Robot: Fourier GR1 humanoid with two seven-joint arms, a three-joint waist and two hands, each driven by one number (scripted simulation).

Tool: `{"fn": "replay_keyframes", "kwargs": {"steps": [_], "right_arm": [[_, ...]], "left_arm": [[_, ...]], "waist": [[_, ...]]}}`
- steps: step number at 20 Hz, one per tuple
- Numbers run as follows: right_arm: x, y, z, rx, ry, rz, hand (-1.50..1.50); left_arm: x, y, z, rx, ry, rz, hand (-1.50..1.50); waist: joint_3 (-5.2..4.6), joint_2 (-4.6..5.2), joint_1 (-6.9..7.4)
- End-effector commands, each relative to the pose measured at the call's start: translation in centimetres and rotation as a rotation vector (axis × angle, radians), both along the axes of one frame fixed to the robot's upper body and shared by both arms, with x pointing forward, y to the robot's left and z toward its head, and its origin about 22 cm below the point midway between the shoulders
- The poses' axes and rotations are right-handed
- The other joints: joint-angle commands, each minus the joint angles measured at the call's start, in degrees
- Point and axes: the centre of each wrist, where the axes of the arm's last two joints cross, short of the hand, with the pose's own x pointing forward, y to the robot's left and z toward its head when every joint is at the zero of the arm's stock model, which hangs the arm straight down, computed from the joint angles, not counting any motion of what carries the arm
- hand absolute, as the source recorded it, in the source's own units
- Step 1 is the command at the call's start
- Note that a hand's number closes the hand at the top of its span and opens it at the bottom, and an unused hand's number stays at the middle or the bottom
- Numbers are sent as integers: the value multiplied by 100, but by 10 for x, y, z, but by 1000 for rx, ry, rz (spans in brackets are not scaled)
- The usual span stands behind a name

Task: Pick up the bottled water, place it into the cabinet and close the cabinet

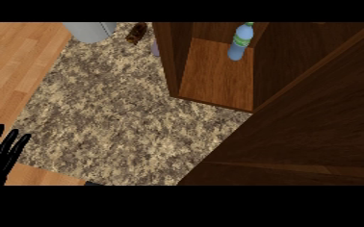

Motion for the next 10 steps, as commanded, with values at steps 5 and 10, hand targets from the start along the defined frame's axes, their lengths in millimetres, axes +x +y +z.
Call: {"fn": "replay_keyframes", "kwargs": {"steps": [5,10], "right_arm": [[65,17,-15,59,162,-157,150],[125,12,-10,66,153,-357,150]], "left_arm": [[-4,6,-5,-42,-3,6,-150],[-5,20,3,-3,10,27,-150]], "waist": [[29,-29,-77],[56,-104,-152]]}}
